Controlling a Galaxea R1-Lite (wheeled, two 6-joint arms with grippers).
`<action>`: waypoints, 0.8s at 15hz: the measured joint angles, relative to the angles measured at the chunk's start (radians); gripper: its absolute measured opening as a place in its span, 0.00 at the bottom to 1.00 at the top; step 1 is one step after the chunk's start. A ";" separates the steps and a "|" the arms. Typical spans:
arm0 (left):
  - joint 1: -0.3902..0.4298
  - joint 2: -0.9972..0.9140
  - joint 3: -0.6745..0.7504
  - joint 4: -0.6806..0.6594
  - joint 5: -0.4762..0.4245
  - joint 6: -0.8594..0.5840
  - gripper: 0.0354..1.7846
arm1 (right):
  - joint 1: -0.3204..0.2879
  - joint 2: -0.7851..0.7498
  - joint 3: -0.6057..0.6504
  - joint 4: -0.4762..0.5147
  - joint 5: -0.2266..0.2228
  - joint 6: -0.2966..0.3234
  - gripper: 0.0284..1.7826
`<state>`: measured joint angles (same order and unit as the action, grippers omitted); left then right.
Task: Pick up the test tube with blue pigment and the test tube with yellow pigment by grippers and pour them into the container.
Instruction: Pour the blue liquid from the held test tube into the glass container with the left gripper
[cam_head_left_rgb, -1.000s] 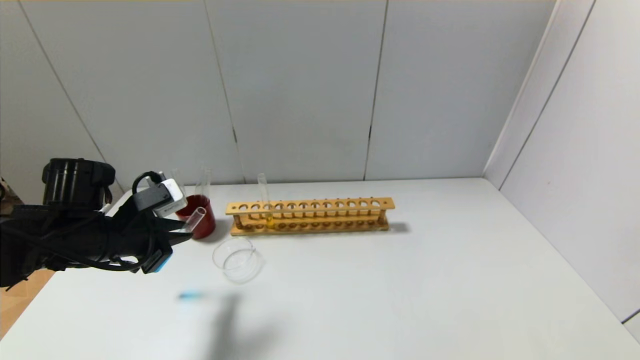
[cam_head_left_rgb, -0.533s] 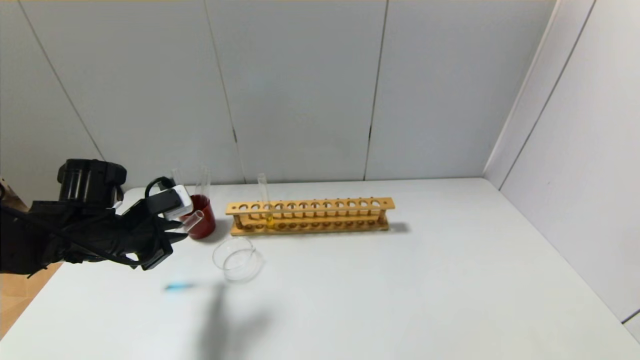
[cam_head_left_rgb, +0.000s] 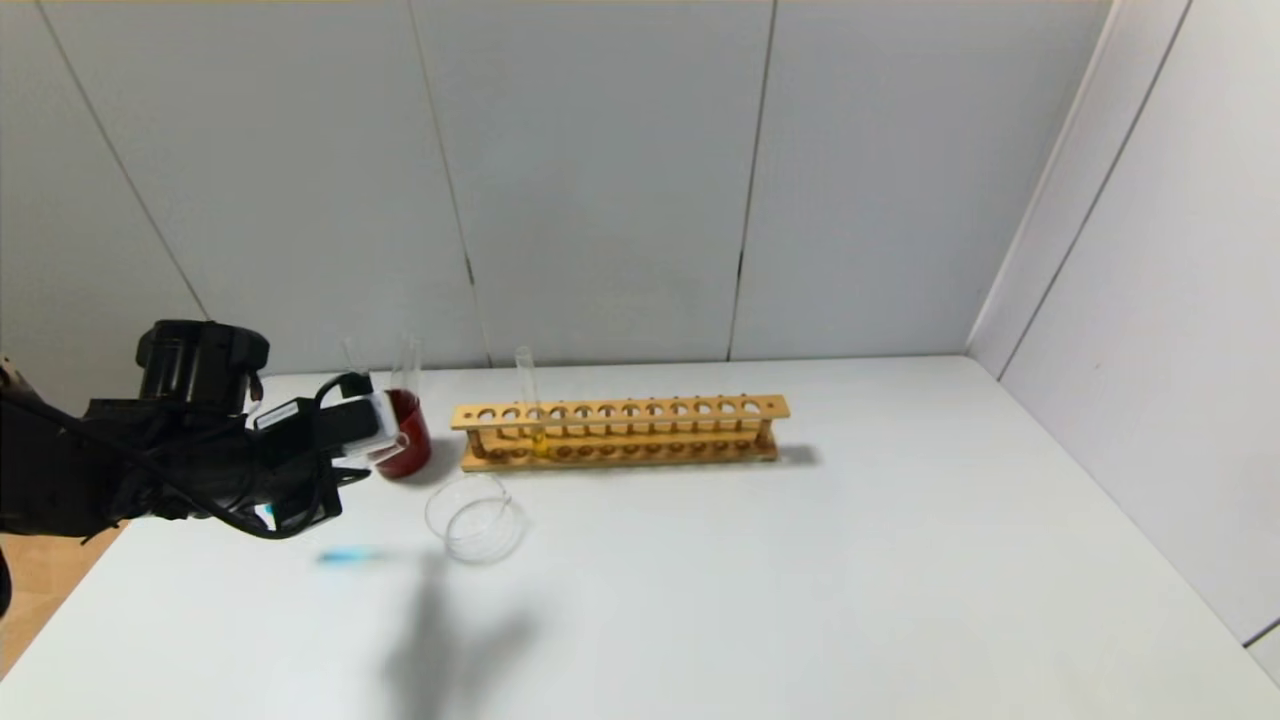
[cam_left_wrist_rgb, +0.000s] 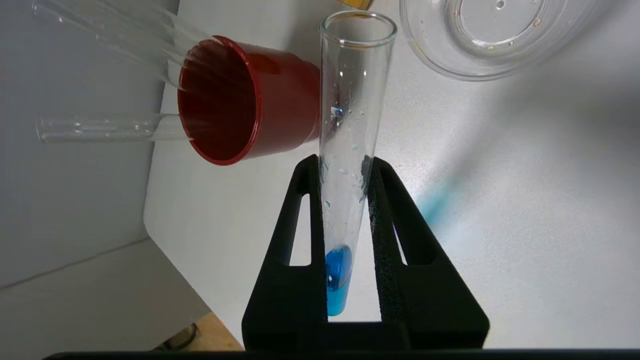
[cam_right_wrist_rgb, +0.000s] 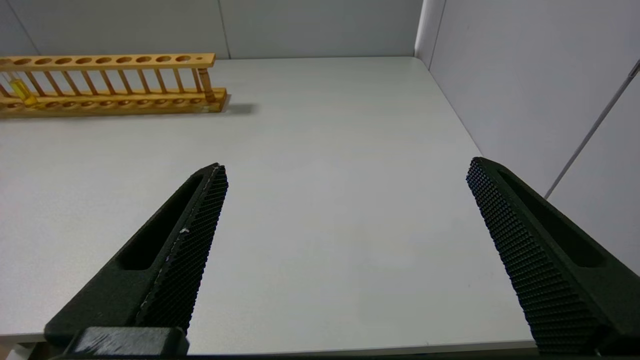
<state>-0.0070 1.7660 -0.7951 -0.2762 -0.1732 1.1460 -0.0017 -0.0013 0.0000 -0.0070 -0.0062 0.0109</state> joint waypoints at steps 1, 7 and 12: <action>-0.003 0.006 -0.006 0.001 0.016 0.030 0.16 | 0.000 0.000 0.000 0.000 0.000 0.000 0.98; -0.045 0.016 -0.011 0.001 0.029 0.049 0.16 | 0.000 0.000 0.000 0.000 0.000 0.000 0.98; -0.059 0.003 -0.032 0.001 0.060 0.153 0.16 | 0.000 0.000 0.000 0.000 0.000 0.000 0.98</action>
<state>-0.0657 1.7689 -0.8270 -0.2747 -0.1134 1.2987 -0.0017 -0.0013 0.0000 -0.0072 -0.0062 0.0109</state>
